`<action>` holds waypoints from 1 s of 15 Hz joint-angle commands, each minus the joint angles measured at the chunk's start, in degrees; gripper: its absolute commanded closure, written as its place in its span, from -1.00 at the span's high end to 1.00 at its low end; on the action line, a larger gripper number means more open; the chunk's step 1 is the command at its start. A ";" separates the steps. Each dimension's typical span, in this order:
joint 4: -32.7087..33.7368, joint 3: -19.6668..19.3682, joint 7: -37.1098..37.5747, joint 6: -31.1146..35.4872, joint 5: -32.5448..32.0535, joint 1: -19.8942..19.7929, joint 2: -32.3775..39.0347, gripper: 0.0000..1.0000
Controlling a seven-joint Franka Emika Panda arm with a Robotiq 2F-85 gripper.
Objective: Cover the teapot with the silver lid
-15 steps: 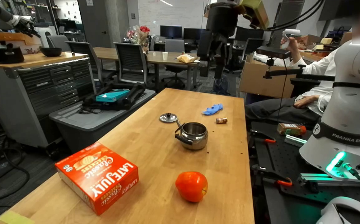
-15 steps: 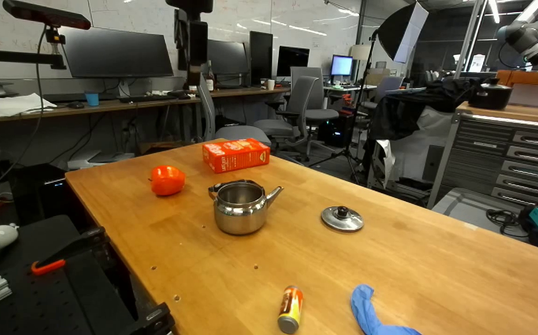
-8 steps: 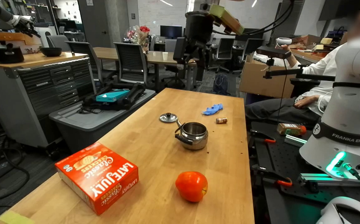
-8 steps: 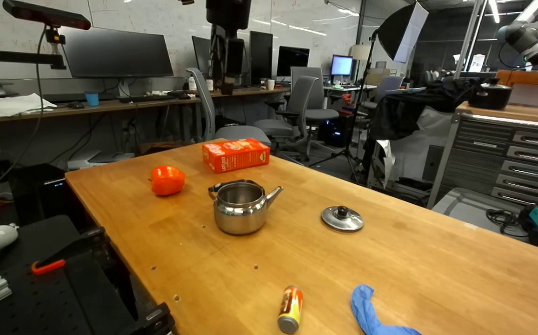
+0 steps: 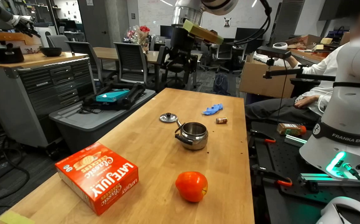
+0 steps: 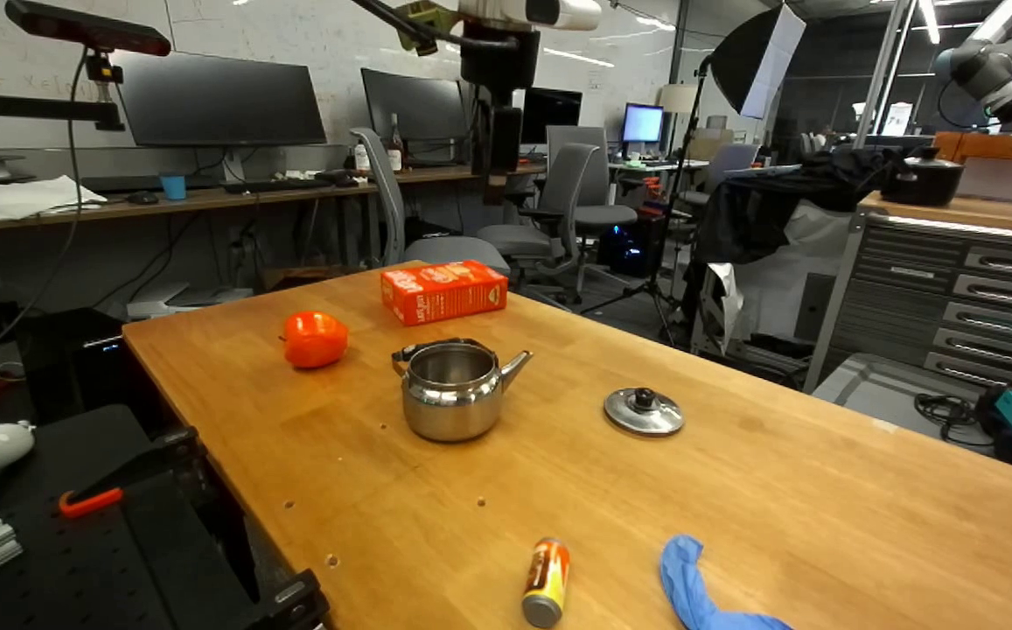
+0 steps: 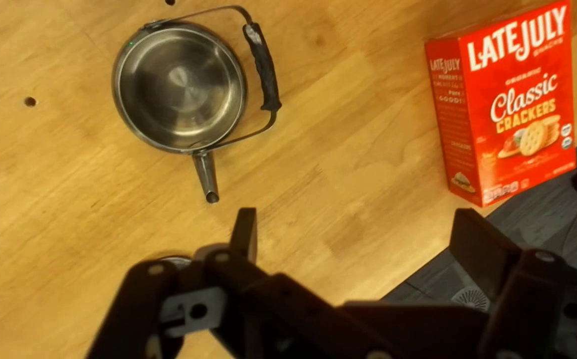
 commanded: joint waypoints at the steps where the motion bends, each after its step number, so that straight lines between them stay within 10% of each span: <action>1: 4.26 -1.24 6.40 0.50 -4.39 -0.78 3.95 1.00; 15: 15.61 -6.51 10.16 -1.28 -7.81 -1.24 17.48 1.00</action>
